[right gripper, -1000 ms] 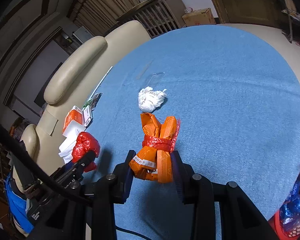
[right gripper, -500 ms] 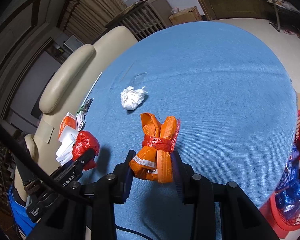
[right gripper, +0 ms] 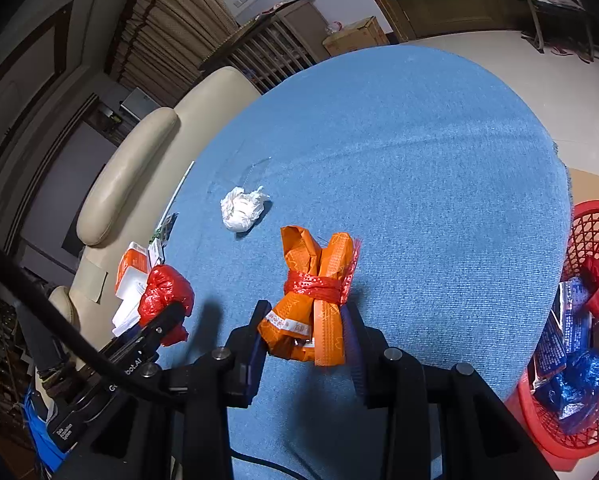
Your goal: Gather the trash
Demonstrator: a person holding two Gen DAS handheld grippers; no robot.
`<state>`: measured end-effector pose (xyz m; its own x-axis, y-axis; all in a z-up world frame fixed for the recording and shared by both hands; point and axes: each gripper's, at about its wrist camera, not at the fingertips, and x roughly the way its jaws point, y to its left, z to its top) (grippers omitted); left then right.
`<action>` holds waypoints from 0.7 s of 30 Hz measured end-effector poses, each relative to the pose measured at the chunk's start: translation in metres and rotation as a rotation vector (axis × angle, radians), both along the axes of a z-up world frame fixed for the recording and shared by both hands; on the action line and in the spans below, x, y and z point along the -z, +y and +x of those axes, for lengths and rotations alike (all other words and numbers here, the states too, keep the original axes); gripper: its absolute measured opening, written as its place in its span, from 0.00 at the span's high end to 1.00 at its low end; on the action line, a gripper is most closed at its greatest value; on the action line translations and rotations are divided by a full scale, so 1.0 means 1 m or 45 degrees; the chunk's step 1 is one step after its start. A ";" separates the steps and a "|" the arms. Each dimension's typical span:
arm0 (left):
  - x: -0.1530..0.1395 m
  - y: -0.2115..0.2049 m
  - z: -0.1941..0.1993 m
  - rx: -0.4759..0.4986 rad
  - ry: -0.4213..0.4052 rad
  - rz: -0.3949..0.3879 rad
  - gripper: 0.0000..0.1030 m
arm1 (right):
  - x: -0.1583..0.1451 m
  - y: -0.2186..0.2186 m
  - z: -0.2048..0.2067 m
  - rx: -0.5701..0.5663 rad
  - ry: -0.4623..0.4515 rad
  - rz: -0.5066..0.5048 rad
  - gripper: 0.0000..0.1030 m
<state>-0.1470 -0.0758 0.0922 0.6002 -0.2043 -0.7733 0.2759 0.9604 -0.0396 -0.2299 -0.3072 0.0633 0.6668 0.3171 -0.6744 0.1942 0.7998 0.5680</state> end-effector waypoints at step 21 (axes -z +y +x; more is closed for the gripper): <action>0.010 0.011 0.004 -0.024 0.033 -0.032 0.57 | -0.008 0.013 0.009 -0.024 0.011 -0.051 0.63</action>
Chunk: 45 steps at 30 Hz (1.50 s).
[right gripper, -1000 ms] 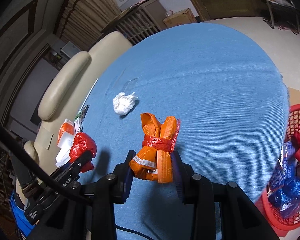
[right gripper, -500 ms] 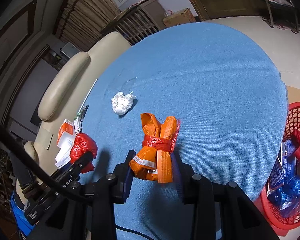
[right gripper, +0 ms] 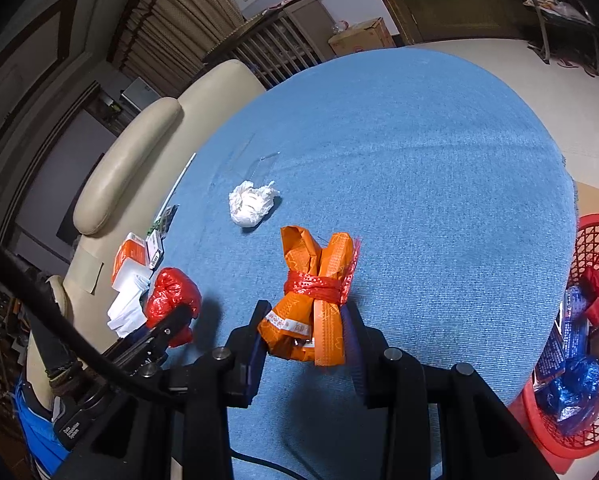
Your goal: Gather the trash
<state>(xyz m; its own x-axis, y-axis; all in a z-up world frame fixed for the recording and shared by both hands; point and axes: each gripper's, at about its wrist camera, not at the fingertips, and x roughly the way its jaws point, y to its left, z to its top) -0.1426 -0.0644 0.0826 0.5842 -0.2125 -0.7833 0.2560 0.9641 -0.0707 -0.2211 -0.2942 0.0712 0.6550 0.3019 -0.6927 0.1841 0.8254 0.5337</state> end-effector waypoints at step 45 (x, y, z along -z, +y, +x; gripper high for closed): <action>-0.024 -0.174 -0.063 0.565 -0.096 0.075 0.57 | 0.019 -0.189 -0.148 0.583 0.151 -0.114 0.62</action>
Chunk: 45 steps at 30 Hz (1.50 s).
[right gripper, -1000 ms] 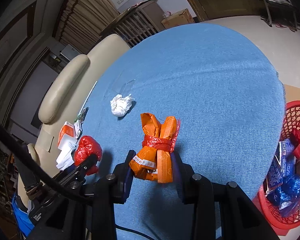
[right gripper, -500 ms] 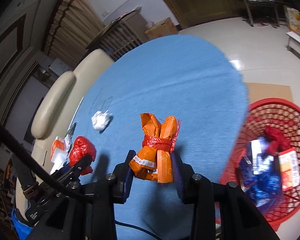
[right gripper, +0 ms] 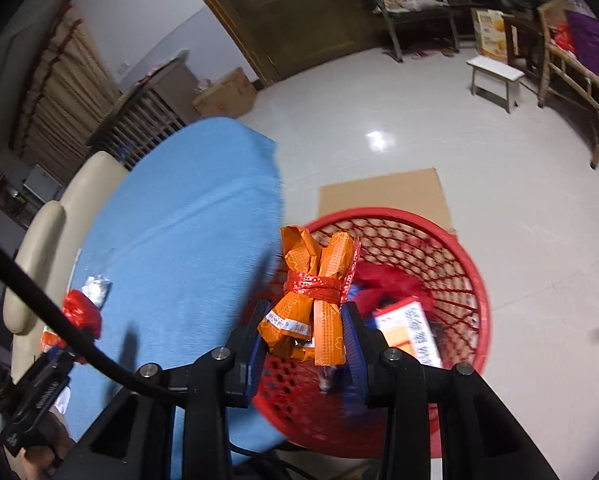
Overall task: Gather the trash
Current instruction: 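Carry the orange bag with the right gripper into the basket while the left drops the red bag, then move the left gripper to the white crumpled paper and grasp it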
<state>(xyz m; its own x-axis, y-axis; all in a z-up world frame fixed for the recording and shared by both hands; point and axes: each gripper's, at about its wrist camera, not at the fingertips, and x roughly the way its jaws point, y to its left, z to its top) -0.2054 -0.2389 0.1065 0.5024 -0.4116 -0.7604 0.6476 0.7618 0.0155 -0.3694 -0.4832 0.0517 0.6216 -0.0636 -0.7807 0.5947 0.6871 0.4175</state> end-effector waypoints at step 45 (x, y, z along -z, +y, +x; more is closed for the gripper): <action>0.022 0.064 0.063 -0.219 0.233 -0.047 0.24 | -0.005 0.025 0.028 -0.046 -0.058 0.070 0.24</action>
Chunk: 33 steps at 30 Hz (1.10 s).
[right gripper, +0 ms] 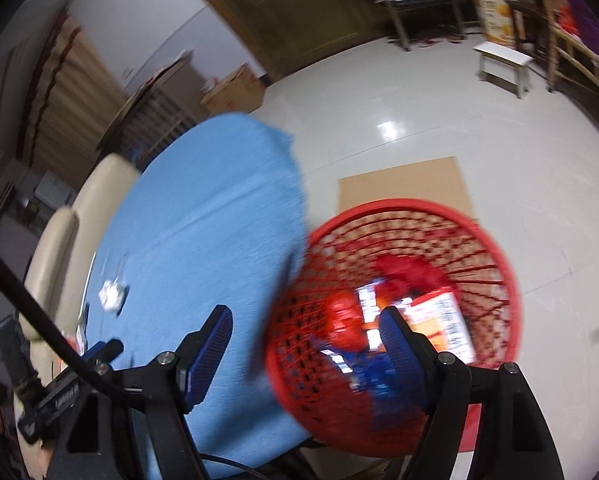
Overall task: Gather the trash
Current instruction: 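Move the left gripper to the white crumpled paper and grasp it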
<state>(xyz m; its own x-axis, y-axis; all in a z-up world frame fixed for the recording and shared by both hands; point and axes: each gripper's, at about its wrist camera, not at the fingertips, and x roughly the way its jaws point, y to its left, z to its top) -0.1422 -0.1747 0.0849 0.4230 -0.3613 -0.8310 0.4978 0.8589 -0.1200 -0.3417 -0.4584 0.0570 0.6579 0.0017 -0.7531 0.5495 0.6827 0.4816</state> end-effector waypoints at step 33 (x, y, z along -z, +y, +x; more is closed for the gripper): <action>0.019 0.133 0.065 -0.433 -0.051 0.056 0.67 | -0.007 0.151 0.227 -0.560 -0.019 0.011 0.24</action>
<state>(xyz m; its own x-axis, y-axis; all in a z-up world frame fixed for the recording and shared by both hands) -0.0771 -0.0415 0.0658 0.5457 -0.1583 -0.8229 0.1859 0.9804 -0.0652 -0.1148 -0.3076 0.0638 0.6038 0.2907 -0.7422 0.2004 0.8459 0.4943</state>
